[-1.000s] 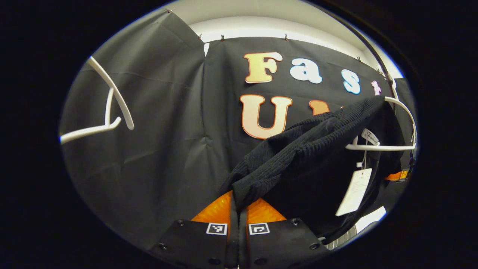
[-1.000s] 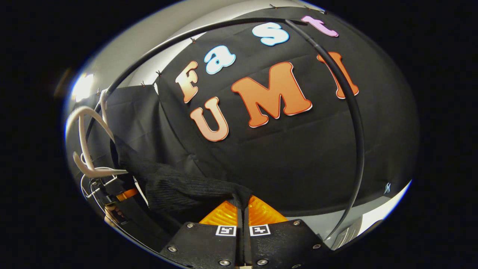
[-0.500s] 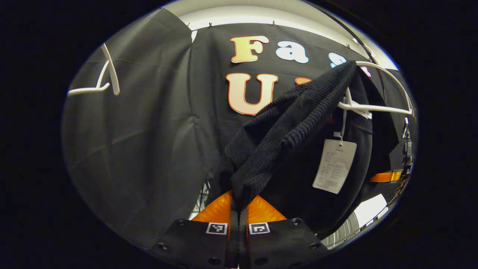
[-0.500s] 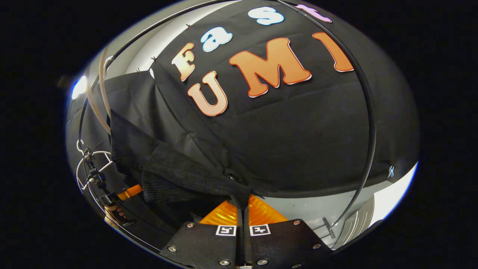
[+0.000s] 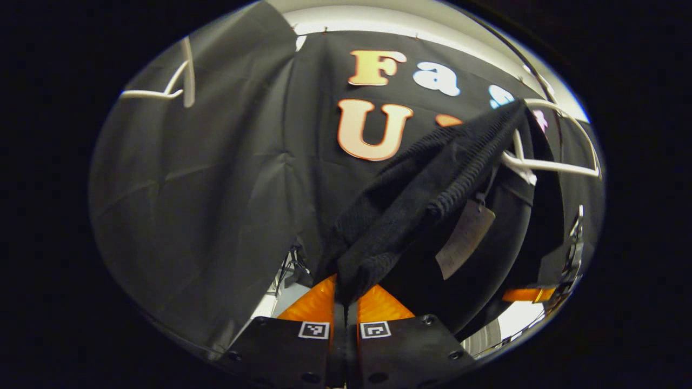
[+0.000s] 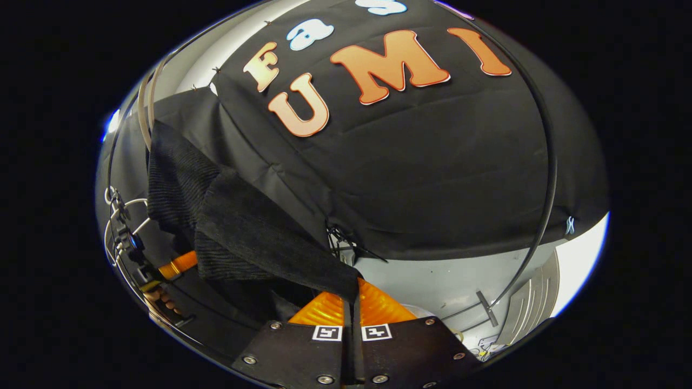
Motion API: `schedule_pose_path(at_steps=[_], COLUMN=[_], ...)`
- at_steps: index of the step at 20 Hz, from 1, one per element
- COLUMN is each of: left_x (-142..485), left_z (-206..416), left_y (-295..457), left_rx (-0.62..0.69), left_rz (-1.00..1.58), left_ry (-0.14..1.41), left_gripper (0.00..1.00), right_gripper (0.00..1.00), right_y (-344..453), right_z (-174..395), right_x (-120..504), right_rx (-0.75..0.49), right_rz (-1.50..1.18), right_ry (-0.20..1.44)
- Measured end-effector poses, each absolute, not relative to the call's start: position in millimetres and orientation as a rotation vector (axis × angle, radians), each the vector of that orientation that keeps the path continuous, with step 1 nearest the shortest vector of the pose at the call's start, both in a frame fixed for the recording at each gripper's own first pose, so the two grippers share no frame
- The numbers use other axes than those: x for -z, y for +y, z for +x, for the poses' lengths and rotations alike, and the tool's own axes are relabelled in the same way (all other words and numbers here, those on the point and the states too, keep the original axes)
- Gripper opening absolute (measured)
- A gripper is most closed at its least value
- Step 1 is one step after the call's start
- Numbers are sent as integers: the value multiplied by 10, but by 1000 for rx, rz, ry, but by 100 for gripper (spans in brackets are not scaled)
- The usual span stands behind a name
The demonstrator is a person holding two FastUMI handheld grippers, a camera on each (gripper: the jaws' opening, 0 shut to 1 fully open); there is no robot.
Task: Grasp the clothes on the hanger with both hands and then place them into the laundry hamper below.
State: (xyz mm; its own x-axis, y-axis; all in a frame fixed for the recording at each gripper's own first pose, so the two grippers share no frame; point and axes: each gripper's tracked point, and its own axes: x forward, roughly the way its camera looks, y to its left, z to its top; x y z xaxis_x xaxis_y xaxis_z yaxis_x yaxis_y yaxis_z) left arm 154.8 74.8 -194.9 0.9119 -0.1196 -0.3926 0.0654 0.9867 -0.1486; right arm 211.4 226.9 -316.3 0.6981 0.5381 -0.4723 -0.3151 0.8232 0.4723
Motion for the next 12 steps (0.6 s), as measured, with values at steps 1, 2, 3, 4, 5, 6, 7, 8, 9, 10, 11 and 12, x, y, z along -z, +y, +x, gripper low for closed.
schedule_pose_path(at_steps=[1,2,3,4,5,6,7,8,9,10,11,12], left_x=[1903,1860,1852,1958,2086,2212,2327,2411,2489,2524,2499,2505], left_z=[1533,1520,1507,1530,1503,1451,1386,1299,1261,1231,1230,1193], left_y=[859,946,1072,1219,1359,1391,1406,1393,1379,1354,1305,1263], left_rx=[70,44,8,-30,-67,-78,-78,-71,-61,-50,-35,-21], left_rz=[-147,-136,-113,-82,-53,-59,-71,-60,-31,-6,8,13], left_ry=[412,407,408,422,451,474,501,526,535,534,525,534], left_gripper=[7,7,7,7,7,7,7,7,7,7,7,7], right_gripper=[0,0,0,0,0,0,0,0,0,0,0,0], right_y=[2335,2391,2458,2512,2554,2577,2593,2611,2573,2543,2532,2518], right_z=[2110,2103,2098,2094,2083,2064,2032,1998,1950,1929,1897,1861], right_x=[3181,3205,3243,3296,3364,3406,3440,3488,3548,3587,3642,3692], right_rx=[-484,-481,-478,-474,-471,-468,-471,-470,-463,-452,-449,-445], right_rz=[364,350,334,315,298,288,291,300,301,301,307,312], right_ry=[647,654,664,676,688,691,696,709,722,724,733,743])
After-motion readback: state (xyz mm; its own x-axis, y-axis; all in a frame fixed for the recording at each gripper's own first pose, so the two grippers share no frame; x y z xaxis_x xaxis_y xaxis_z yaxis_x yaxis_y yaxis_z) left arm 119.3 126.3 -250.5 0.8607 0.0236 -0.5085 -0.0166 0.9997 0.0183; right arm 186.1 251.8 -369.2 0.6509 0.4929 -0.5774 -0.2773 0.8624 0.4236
